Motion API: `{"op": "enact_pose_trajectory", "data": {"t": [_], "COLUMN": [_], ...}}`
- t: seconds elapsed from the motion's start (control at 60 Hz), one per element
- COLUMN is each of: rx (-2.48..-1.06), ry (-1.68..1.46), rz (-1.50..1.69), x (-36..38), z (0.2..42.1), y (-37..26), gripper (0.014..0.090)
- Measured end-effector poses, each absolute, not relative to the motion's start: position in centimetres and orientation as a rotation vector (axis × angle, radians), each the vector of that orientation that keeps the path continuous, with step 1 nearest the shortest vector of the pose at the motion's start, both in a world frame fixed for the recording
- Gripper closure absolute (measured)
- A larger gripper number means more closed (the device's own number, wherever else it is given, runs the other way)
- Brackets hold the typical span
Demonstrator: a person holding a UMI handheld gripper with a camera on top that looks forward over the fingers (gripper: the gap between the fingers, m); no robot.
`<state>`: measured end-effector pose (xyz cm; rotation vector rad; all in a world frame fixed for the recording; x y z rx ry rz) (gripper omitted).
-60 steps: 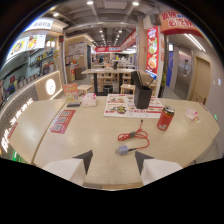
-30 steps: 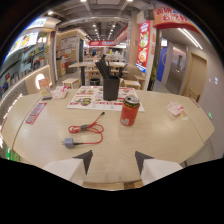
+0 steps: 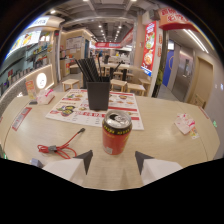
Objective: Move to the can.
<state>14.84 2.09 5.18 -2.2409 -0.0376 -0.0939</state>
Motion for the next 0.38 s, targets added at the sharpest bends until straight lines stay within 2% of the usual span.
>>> {"op": "enact_pose_trajectory", "data": {"t": [0.383], "rx": [-2.239], "ry": [-0.032], "rz": [-0.041], "x": [15.2], "z": [4.8], "y": [3.8], "gripper": [0.0204]}}
